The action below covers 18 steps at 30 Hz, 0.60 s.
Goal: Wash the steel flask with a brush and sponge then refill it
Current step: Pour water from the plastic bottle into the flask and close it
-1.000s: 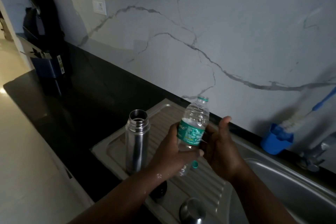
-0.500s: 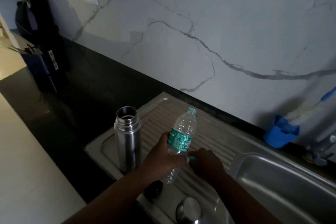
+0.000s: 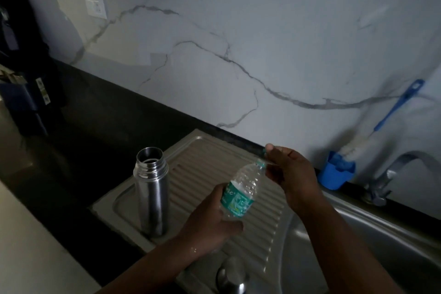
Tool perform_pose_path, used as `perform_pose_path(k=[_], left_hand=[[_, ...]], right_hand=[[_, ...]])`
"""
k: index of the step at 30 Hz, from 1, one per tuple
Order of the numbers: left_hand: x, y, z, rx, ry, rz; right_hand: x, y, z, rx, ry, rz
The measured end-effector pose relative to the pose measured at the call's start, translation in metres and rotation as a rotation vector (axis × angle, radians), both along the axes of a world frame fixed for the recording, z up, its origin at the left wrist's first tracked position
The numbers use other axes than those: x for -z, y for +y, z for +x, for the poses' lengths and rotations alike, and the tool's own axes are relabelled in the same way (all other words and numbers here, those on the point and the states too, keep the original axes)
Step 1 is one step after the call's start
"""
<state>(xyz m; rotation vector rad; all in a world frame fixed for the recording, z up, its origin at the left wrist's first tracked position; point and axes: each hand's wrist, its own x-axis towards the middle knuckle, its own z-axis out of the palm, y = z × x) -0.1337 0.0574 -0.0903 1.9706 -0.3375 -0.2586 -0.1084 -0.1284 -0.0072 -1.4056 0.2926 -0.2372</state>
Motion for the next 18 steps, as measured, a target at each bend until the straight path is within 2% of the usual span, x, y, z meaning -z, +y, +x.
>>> perform_pose_path(k=[3,8,12,18], left_hand=[[-0.005,-0.016,-0.008,0.053,-0.036,-0.019],[-0.012,-0.038,-0.022,0.087,-0.079,-0.071],[-0.013,-0.053,-0.03,0.137,-0.088,-0.038],[-0.022,-0.083,-0.049,0.166,-0.198,0.128]], right_hand=[[-0.005,-0.003,-0.025,0.073,-0.047,-0.119],[-0.009,-0.024,-0.056,0.109,-0.088,-0.04],[-0.01,-0.052,-0.074,0.01,-0.089,-0.07],[-0.024,-0.113,-0.104,-0.211,0.071,-0.365]])
